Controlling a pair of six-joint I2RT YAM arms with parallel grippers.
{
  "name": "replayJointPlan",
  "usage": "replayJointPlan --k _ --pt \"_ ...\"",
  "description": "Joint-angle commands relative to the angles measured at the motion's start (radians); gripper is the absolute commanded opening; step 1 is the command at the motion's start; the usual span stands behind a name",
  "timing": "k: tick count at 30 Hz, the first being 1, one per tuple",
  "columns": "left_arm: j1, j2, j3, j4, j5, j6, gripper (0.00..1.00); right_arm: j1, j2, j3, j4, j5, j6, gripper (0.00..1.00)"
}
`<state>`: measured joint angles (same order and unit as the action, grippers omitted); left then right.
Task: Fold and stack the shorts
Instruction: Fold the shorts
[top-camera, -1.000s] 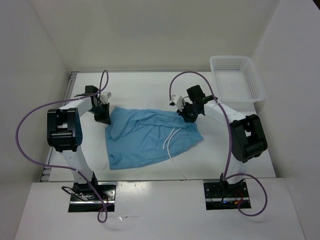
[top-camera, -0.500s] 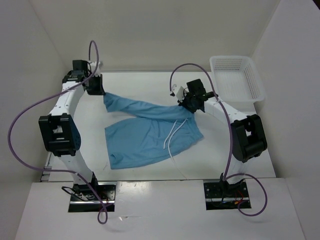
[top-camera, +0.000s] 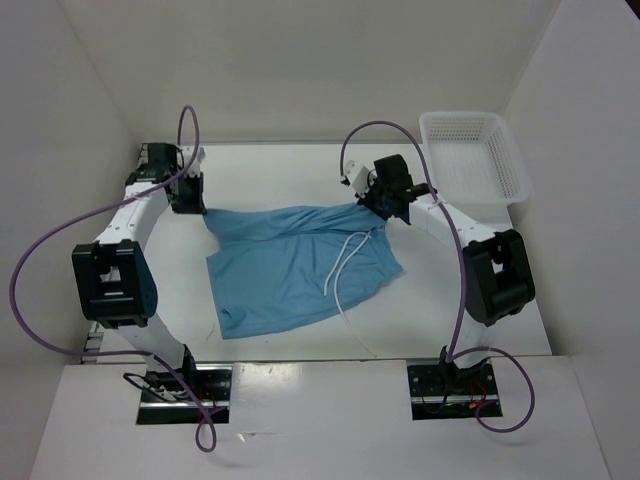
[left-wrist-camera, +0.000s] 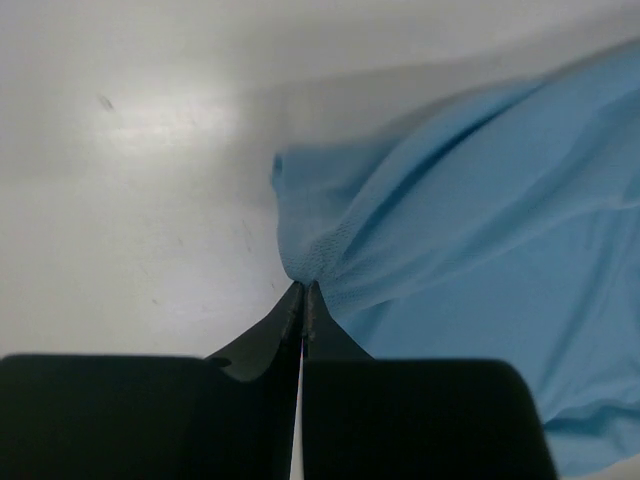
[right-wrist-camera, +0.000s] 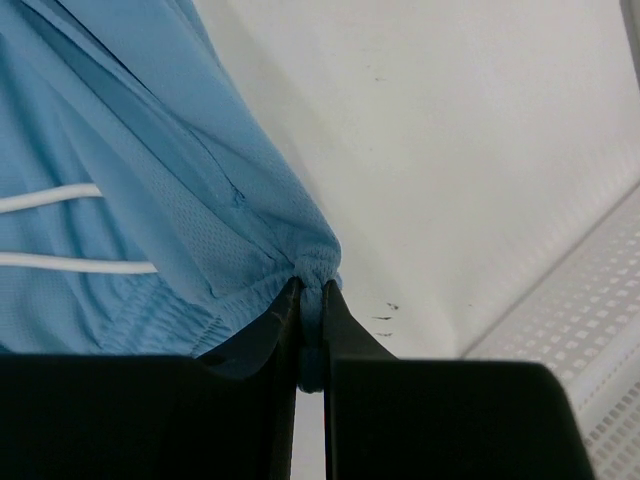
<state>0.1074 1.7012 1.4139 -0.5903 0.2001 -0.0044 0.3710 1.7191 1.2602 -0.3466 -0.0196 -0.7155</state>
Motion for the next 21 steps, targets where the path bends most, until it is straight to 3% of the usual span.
replayJointPlan --k 1,7,11,18,19,21 --pt "-0.011 -0.028 -0.111 0.038 -0.060 0.004 0.00 0.006 -0.033 -0.008 0.006 -0.043 0.027 0.00" --pt "-0.011 -0.028 -0.076 0.020 -0.051 0.004 0.00 0.006 -0.024 0.001 -0.012 -0.078 0.036 0.00" --pt "-0.011 0.006 -0.058 0.047 -0.051 0.004 0.09 0.006 -0.015 -0.008 -0.023 -0.089 0.036 0.00" --pt "-0.011 0.141 0.118 0.089 0.033 0.004 0.15 0.016 0.004 0.015 -0.032 -0.089 0.036 0.00" --pt "-0.011 0.165 0.138 0.089 0.033 0.004 0.20 0.016 0.004 0.015 -0.032 -0.089 0.036 0.00" --pt "-0.011 0.237 0.187 0.101 0.021 0.004 0.47 0.016 0.013 0.015 -0.032 -0.089 0.036 0.00"
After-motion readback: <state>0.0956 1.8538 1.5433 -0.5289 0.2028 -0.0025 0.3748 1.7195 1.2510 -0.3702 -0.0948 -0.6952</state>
